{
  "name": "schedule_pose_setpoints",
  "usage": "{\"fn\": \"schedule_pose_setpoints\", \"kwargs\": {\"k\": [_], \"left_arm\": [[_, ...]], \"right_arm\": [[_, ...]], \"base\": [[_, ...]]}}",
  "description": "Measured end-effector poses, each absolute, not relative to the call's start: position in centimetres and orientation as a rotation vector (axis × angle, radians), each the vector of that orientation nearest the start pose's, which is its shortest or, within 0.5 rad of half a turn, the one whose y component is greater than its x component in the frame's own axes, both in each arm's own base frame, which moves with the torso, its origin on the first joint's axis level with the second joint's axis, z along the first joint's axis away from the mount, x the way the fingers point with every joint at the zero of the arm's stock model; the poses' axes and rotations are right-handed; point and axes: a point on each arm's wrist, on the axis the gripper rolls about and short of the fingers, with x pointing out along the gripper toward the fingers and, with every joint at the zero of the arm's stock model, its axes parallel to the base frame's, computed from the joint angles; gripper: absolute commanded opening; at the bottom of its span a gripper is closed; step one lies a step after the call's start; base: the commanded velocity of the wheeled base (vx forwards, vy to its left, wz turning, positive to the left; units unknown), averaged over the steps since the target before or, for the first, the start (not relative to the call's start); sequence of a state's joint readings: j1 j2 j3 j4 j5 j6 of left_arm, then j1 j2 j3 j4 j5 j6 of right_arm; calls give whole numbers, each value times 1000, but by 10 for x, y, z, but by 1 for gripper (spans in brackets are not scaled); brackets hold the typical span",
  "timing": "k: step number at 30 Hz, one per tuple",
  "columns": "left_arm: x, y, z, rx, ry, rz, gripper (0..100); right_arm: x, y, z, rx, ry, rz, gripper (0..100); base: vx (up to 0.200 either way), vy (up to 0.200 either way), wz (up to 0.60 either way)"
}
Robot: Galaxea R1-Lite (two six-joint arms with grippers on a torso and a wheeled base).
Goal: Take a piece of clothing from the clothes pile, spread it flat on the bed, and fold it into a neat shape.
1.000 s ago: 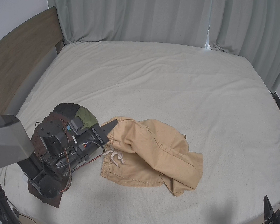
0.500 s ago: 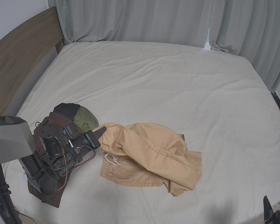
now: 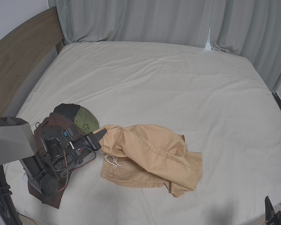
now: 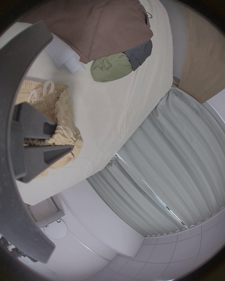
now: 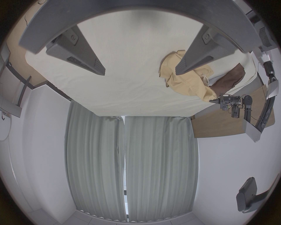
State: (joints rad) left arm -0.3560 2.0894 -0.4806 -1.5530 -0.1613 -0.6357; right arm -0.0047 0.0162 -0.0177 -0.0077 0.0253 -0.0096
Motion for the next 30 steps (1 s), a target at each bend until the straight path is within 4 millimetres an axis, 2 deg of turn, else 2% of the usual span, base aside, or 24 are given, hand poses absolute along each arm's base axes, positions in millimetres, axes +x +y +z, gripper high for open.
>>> {"fn": "schedule_pose_setpoints", "kwargs": {"k": [4,9,14,19,23,30], "left_arm": [[298,-115,77,-616,218,-482,0],[298,-115,77,-616,219,-481,0],[298,-115,77,-616,219,-482,0],[299,-115,77,-617,219,-480,0],[299,-115,77,-617,218,-480,0],[298,-114,77,-618,220,-479,0]], "right_arm": [[-24,1,87,-17,-46,20,100],[-31,1,117,-21,-139,29,100],[-28,1,142,57,-125,106,100],[-15,2,166,197,-55,226,100],[1,4,189,233,3,300,100],[29,11,215,245,90,437,100]], "base": [[0,0,0],[0,0,0],[0,0,0],[0,0,0],[0,0,0],[0,0,0]]}}
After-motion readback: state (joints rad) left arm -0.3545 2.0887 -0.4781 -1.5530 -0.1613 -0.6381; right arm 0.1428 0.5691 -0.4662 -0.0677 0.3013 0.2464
